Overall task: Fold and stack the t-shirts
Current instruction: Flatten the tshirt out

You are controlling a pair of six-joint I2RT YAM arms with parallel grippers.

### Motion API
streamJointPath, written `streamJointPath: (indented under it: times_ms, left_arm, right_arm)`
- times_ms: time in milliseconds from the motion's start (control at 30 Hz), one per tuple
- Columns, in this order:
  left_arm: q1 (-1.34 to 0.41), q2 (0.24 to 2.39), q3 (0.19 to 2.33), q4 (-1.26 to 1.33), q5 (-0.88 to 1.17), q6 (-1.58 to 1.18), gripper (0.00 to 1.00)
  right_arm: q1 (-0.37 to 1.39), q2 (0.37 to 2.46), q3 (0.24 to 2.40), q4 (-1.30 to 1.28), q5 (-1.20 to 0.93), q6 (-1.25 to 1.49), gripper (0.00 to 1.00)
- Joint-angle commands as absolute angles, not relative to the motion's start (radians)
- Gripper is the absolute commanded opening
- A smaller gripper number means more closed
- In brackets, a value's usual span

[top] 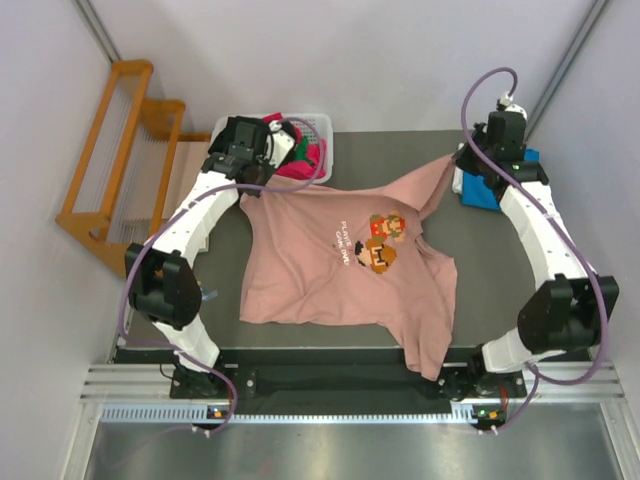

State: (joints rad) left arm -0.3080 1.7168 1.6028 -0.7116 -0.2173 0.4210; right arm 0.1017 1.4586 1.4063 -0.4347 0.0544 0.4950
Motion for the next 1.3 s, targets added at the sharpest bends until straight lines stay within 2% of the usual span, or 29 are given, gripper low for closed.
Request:
streamJointPath:
  times_ms: [0,300,567,900,1000,1167,1267]
  left_arm:
    - [-0.301,1.723,1.637,-0.716,-0.245,0.448,0.00]
    - [-0.301,1.756,1.623,-0.710,-0.259,0.462,0.00]
    - [-0.295,1.831,1.597,-0.591,-0.333,0.503,0.00]
    - [-0.252,2.134,2.084,-0.670,-0.413,0.532,0.00]
    - [-0.247,2.169,2.149,-0.680,-0.436,0.554,0.00]
    - [-0.248,2.094,2.088,-0.713,-0.399,0.548,0.00]
    - [-0.252,1.965,1.920,-0.707,-0.338,0.534,0.00]
  right_arm:
    - [0.035,1.573,1.506,-0.384,0.003,0.525,0.00]
    - [-0.061,1.830,1.889,-0.468,-0.089,0.549,0.00]
    - [-0.104,1.858,1.948,-0.446,-0.124,0.543,0.00]
    - [-0.161,1.953,2.077,-0.483,-0.170,0.561,0.00]
    - [-0.175,1.992,2.156,-0.521,-0.195,0.572,0.00]
    - [-0.176,1.981,2.137,-0.563,-0.238,0.575,0.00]
    - [-0.150,1.884,1.996,-0.561,-0.256,0.555,0.00]
